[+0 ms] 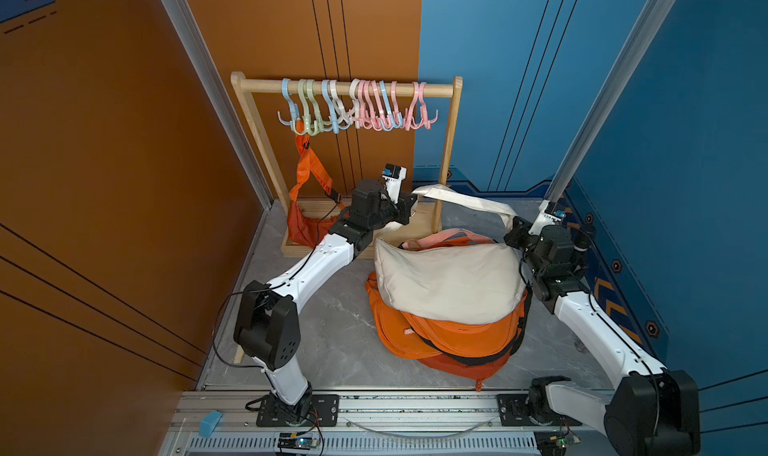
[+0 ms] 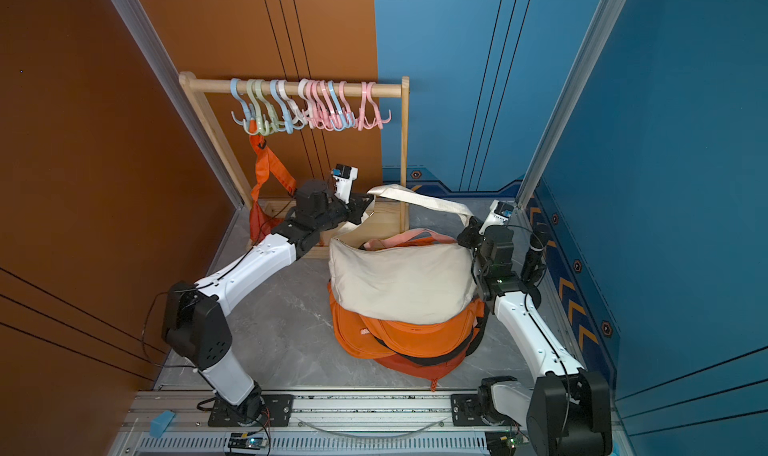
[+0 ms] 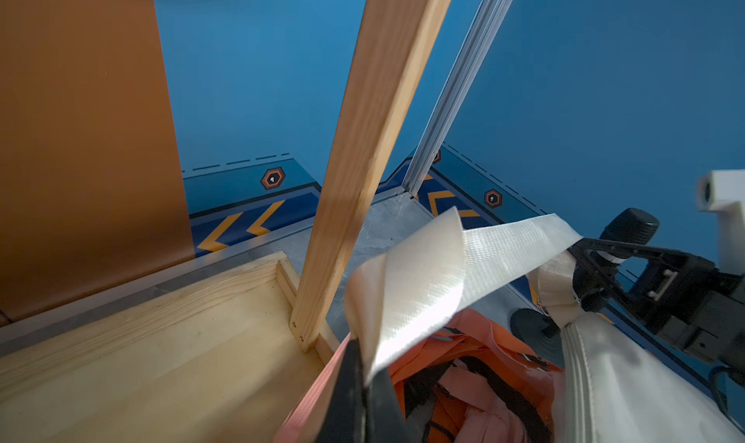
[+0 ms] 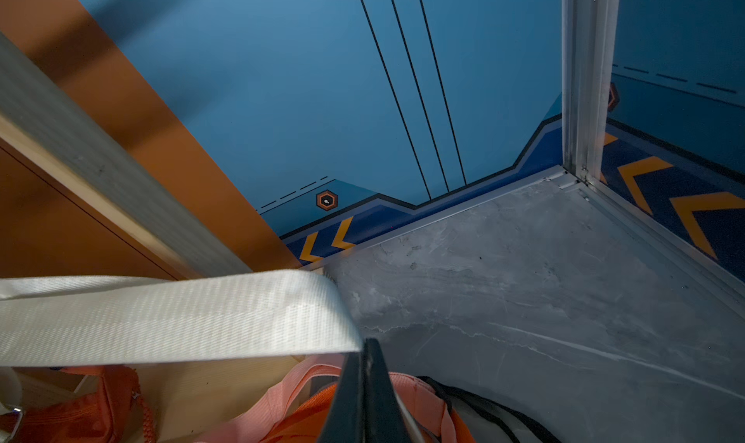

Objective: Take the bag off the hook
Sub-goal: Place the bag inside the bag.

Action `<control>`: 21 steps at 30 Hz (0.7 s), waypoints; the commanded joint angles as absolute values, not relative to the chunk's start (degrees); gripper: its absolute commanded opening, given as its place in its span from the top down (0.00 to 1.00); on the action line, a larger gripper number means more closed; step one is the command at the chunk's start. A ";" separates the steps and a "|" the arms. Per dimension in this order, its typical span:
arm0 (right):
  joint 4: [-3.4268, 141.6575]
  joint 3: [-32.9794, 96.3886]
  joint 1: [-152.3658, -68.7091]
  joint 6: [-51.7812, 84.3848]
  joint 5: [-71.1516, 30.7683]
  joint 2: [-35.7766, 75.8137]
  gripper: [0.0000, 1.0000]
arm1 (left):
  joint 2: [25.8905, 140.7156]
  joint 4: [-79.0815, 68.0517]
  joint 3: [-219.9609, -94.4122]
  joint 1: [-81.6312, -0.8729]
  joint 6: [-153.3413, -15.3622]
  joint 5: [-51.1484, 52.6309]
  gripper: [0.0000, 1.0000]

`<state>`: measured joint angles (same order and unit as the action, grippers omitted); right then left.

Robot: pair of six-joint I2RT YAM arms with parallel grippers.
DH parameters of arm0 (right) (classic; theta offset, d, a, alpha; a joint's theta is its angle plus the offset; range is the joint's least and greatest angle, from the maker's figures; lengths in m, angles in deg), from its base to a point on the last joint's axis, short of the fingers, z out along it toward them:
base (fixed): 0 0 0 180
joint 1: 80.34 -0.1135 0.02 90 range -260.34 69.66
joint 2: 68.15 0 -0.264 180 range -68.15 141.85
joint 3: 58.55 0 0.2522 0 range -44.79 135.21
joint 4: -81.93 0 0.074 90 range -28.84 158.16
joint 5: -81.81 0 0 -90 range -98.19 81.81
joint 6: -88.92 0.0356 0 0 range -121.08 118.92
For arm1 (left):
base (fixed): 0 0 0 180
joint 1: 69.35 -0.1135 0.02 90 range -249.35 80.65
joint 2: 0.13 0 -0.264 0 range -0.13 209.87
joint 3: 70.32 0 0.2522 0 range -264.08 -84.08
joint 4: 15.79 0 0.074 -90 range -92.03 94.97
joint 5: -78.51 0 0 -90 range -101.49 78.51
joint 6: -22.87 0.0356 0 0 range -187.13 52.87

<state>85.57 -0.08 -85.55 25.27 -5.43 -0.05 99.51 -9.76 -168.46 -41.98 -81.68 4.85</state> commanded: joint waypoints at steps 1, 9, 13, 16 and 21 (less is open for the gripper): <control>89.03 -2.38 -84.03 27.87 -0.25 1.33 1.00 | 101.38 -12.23 -169.40 -43.20 -84.15 3.89 1.00; 91.19 -3.73 -83.68 28.98 -0.12 5.26 0.85 | 106.39 -12.18 -169.60 -42.38 -84.95 2.57 0.80; 91.66 -3.70 -83.25 29.05 -0.29 6.12 0.71 | 107.58 -12.23 -169.47 -42.19 -85.31 2.53 0.59; 91.78 -3.75 -82.90 29.15 -0.59 6.29 0.58 | 107.50 -12.23 -169.01 -42.11 -85.50 2.20 0.48; 91.56 -3.48 -82.62 29.21 -1.39 5.95 0.28 | 104.42 -13.73 -166.67 -41.76 -85.06 0.07 0.36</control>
